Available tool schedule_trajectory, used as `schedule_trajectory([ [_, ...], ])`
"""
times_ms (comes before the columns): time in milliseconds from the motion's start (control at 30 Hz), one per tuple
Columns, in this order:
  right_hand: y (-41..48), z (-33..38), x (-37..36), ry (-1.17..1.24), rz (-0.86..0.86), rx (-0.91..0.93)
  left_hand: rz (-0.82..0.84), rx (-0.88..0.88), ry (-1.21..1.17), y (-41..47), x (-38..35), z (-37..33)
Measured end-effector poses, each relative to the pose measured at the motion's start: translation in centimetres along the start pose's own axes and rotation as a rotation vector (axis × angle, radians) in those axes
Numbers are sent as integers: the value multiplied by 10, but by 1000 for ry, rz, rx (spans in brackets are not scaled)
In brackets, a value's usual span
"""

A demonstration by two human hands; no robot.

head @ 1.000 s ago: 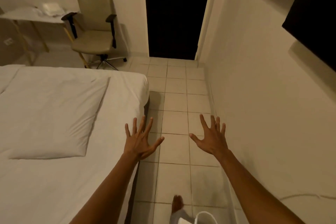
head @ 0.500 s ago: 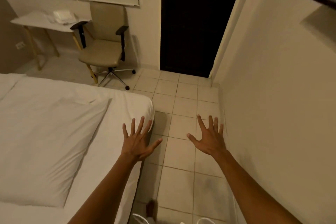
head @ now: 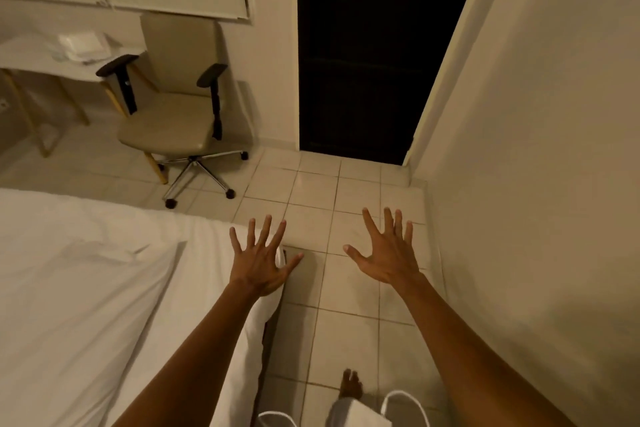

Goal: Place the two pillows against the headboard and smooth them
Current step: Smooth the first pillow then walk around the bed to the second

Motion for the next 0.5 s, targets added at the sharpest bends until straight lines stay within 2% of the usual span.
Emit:
schedule_trajectory([
  [167, 101, -33, 8, -26, 110, 35, 17, 33, -21, 95, 16, -19],
  [267, 172, -36, 33, -88, 104, 98, -9, 107, -73, 149, 33, -18],
  [433, 277, -20, 46, -108, 87, 184, 79, 217, -78, 232, 25, -4],
  [500, 316, -22, 43, -101, 95, 184, 87, 207, -62, 269, 26, 0],
])
Point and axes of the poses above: each hand's wrist, its own y-axis towards the middle knuckle, its own x-axis out of the back of the hand, z = x × y, the point moved 10 cm from there along y, towards the middle knuckle, and after that the axes turned 4 degrees about y, right-handed, at the moved point
